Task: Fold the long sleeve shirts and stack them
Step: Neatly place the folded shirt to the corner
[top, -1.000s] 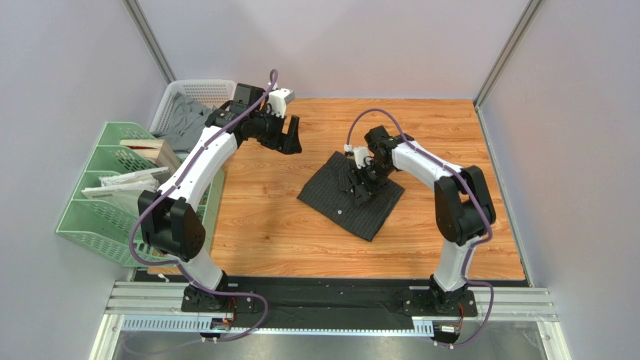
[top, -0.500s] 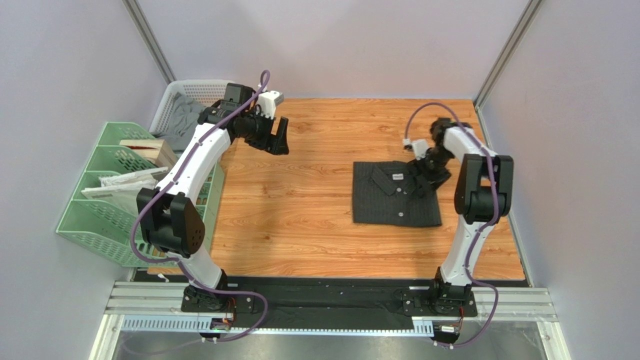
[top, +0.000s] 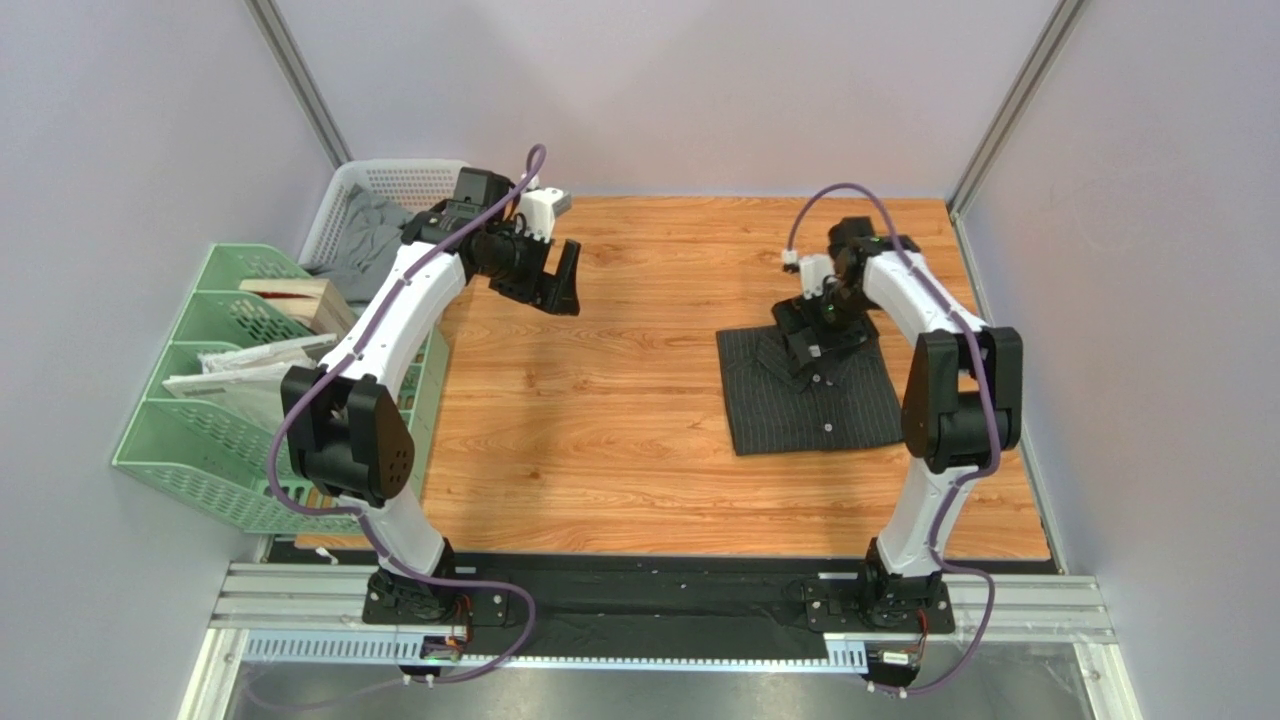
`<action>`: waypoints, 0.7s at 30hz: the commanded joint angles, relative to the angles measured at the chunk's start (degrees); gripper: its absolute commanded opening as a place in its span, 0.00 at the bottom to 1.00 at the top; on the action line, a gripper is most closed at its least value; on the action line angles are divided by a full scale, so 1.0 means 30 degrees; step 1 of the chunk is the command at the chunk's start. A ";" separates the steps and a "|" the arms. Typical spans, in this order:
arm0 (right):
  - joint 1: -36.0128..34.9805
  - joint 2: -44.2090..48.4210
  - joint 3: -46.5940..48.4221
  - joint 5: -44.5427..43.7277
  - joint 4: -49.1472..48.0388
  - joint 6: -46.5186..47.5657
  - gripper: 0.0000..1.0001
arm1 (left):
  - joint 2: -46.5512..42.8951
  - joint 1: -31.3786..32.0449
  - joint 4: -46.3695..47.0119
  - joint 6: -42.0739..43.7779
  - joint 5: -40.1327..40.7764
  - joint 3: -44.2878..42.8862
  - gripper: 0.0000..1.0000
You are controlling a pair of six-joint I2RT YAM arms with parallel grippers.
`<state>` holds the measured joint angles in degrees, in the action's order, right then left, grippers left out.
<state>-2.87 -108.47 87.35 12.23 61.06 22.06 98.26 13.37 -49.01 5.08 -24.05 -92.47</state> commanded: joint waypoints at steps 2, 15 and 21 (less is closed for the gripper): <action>-0.1123 -0.1253 -0.1665 -0.1672 -0.2481 -0.1994 1.00 | 0.0205 -0.0236 -0.0682 0.0883 0.0283 -0.1198 0.94; 0.5109 0.2546 -0.8486 -0.3256 -0.2425 0.4029 1.00 | 0.0528 -0.0851 -0.1006 0.1089 0.0080 -0.1580 0.95; 0.8075 0.3137 -0.9135 -0.3403 -0.1896 0.7201 1.00 | 0.0850 -0.0852 -0.1064 0.1001 -0.0301 -0.1932 0.95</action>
<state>17.54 -98.98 62.52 2.39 53.56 33.87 100.20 11.16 -52.10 7.01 -23.33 -95.44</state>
